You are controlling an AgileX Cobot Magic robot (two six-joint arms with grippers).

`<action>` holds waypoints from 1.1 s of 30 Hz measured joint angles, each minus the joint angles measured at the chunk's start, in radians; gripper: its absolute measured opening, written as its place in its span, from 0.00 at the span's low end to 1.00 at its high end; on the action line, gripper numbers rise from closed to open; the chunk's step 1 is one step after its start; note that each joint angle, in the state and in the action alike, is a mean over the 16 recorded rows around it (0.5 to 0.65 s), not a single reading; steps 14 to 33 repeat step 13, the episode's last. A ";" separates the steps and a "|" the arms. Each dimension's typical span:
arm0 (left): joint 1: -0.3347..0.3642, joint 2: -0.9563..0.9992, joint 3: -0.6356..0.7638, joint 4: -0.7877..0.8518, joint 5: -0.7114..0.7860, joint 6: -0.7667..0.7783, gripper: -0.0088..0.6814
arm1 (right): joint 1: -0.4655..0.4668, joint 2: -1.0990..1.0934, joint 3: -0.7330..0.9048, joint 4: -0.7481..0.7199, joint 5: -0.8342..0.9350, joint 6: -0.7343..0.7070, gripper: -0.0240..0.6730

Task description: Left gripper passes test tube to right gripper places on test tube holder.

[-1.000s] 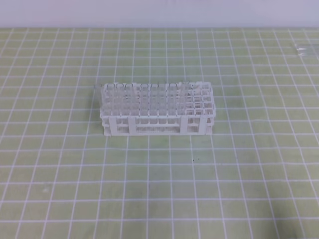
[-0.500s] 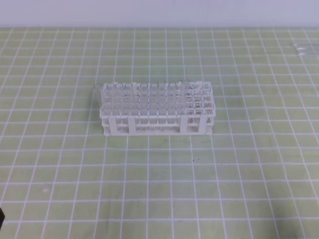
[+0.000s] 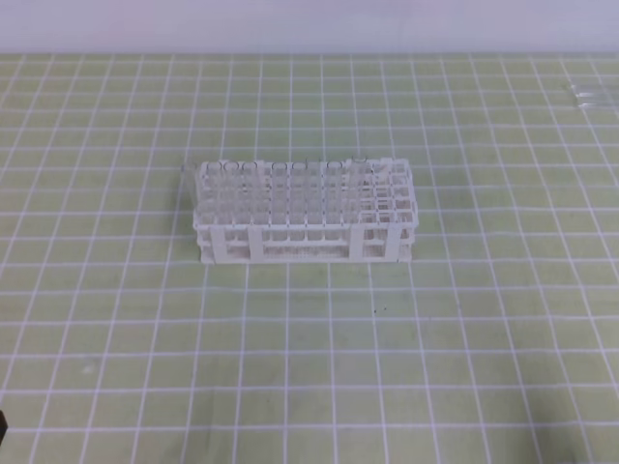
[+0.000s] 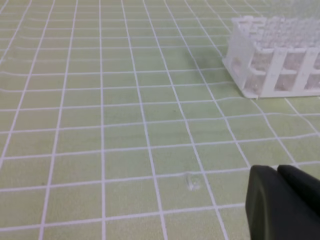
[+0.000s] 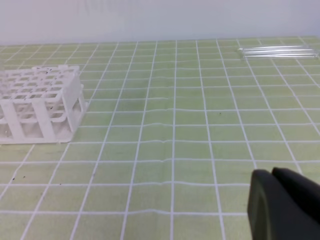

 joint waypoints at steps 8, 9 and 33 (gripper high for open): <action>0.000 -0.008 0.006 0.001 -0.006 -0.001 0.01 | 0.000 0.000 0.000 0.000 0.000 0.005 0.03; 0.000 -0.008 0.005 0.001 -0.006 -0.001 0.01 | 0.000 0.000 0.000 0.000 0.000 0.006 0.03; 0.000 -0.006 0.004 0.001 -0.004 0.000 0.01 | 0.000 0.000 0.000 0.000 0.000 0.008 0.03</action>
